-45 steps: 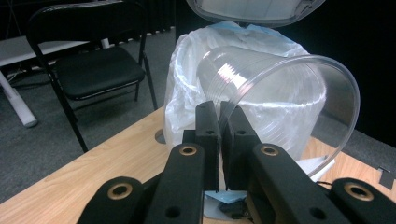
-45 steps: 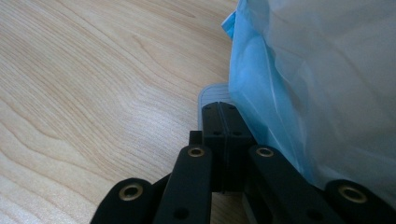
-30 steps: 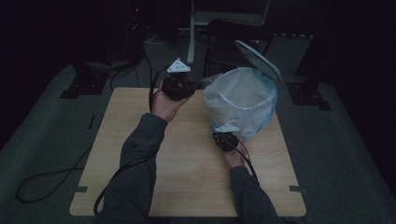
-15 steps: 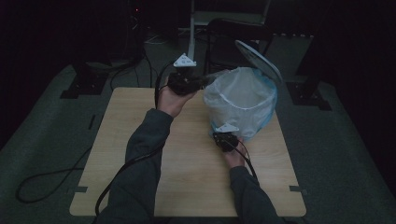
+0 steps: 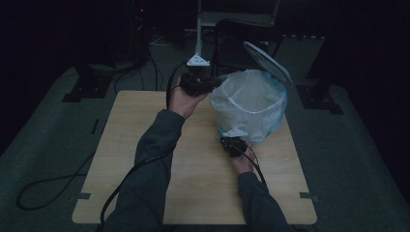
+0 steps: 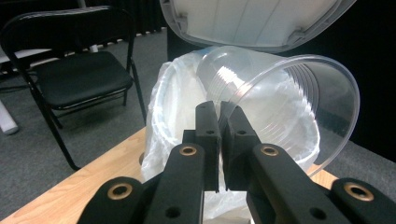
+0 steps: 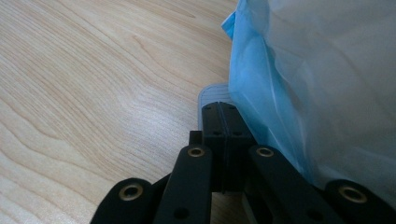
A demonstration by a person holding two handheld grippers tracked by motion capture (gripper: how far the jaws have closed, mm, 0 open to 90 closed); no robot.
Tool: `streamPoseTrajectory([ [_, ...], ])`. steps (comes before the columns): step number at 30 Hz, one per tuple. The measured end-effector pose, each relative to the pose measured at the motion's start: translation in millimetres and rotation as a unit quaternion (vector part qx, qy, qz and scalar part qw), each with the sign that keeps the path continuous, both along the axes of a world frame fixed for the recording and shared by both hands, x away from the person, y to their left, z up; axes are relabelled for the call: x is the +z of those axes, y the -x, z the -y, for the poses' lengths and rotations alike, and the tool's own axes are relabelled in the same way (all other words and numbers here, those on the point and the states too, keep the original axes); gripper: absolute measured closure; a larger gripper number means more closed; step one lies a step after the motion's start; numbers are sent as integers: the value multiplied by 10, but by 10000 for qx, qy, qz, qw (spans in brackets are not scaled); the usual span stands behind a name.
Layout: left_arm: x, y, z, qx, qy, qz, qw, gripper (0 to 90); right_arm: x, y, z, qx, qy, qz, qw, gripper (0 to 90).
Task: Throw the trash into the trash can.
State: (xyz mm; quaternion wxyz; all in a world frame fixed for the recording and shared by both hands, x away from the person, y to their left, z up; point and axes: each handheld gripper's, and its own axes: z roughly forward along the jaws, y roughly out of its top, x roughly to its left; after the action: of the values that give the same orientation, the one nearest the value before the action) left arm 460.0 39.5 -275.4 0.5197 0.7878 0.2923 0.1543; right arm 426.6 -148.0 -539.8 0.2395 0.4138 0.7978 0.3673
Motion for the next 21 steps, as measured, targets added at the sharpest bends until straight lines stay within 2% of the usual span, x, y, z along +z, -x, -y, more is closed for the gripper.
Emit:
streamPoseTrajectory([
  [10, -20, -70, 35, 45, -2, -75, 10000, 873, 0, 1, 0, -2, -17, -8, 10000, 900],
  [21, -38, -78, 169, -27, -76, -87, 9999, 873, 0, 0, 1, 6, -22, -11, 10000, 900],
])
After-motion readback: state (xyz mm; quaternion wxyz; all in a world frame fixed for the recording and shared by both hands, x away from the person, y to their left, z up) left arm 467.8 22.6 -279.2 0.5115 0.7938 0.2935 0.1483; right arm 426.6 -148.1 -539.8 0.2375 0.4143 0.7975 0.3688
